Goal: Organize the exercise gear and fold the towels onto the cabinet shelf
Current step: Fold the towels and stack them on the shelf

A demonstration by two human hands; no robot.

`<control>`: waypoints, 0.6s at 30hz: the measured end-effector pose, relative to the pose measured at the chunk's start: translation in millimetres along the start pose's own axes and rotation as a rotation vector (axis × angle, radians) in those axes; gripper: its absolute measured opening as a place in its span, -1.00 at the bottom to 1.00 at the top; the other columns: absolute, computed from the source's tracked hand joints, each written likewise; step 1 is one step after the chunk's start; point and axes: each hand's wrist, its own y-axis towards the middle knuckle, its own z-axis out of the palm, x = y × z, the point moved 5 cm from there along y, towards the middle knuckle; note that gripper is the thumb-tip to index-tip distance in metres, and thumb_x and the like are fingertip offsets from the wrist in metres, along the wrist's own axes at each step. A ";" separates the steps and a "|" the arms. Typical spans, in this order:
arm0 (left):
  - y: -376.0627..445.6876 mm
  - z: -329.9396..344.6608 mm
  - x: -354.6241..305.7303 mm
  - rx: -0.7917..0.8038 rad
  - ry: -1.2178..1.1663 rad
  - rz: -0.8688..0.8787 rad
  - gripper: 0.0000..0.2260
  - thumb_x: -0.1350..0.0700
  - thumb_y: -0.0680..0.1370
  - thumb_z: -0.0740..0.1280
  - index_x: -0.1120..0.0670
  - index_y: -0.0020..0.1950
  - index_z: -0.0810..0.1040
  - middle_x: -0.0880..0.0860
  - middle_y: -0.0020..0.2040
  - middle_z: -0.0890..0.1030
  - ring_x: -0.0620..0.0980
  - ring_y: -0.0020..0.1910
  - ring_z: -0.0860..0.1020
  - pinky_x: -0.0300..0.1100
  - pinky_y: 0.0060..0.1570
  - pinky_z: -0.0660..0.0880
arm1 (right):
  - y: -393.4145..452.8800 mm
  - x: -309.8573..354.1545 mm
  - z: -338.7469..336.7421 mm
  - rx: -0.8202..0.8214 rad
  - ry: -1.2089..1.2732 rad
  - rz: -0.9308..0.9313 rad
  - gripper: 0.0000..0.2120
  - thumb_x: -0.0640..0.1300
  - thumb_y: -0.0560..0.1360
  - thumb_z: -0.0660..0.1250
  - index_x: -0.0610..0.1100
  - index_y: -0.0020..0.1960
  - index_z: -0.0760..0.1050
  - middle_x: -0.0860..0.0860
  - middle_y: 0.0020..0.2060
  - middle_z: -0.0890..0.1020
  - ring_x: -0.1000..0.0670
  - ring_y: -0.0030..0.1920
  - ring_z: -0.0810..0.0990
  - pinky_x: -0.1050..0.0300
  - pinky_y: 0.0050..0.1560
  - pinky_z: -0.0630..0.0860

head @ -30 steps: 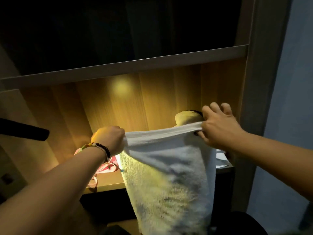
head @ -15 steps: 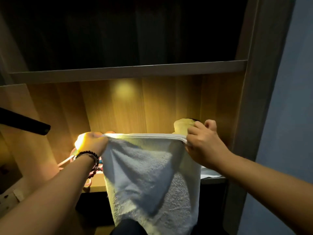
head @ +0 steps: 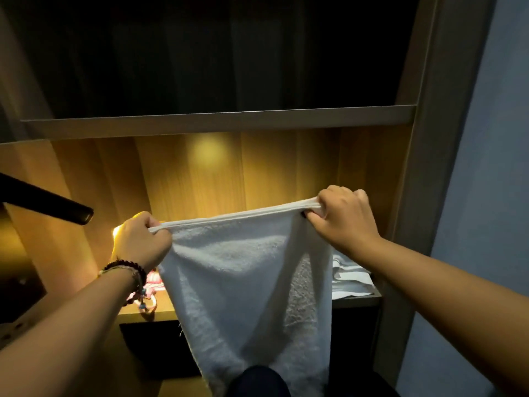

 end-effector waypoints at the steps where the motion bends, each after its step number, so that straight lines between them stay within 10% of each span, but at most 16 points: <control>1: -5.3 -1.4 -1.0 -0.015 -0.004 0.002 -0.89 0.26 0.41 0.32 0.09 -0.27 0.44 0.06 -0.36 0.50 0.07 -0.32 0.50 -0.23 -0.40 0.42 | -0.8 1.9 -3.3 -0.014 0.011 -0.028 -0.78 0.03 0.53 0.29 -0.13 -0.09 0.50 -0.04 -0.15 0.56 -0.07 -0.14 0.50 0.02 -0.07 0.30; 5: -20.0 -0.6 -18.3 0.071 0.002 0.127 -0.78 0.29 0.45 0.30 0.00 0.00 0.47 -0.08 -0.24 0.47 -0.14 -0.26 0.46 -0.29 -0.39 0.39 | -2.2 -1.9 -26.9 -0.046 0.038 -0.068 -0.79 -0.04 0.49 0.37 -0.14 -0.01 0.45 -0.07 -0.22 0.59 -0.09 -0.30 0.46 0.06 -0.15 0.30; 9: -21.0 -9.1 -55.0 0.116 0.174 0.287 -0.95 0.28 0.43 0.30 0.17 -0.22 0.53 0.00 -0.29 0.42 0.00 -0.28 0.43 -0.21 -0.35 0.36 | -4.0 -9.0 -51.3 -0.026 -0.015 -0.099 -0.73 -0.07 0.51 0.36 -0.12 0.17 0.48 -0.07 -0.04 0.62 -0.13 -0.20 0.56 0.11 -0.20 0.34; 18: -9.1 -67.6 -103.8 -0.010 -0.368 -0.159 -0.76 0.18 0.44 0.25 0.14 -0.44 0.37 0.06 -0.42 0.33 0.06 -0.33 0.29 -0.16 -0.39 0.20 | -0.6 -16.5 -133.1 -0.162 0.060 -0.024 -0.82 -0.05 0.53 0.33 -0.15 0.01 0.57 -0.05 -0.09 0.59 -0.01 -0.12 0.49 0.17 -0.18 0.46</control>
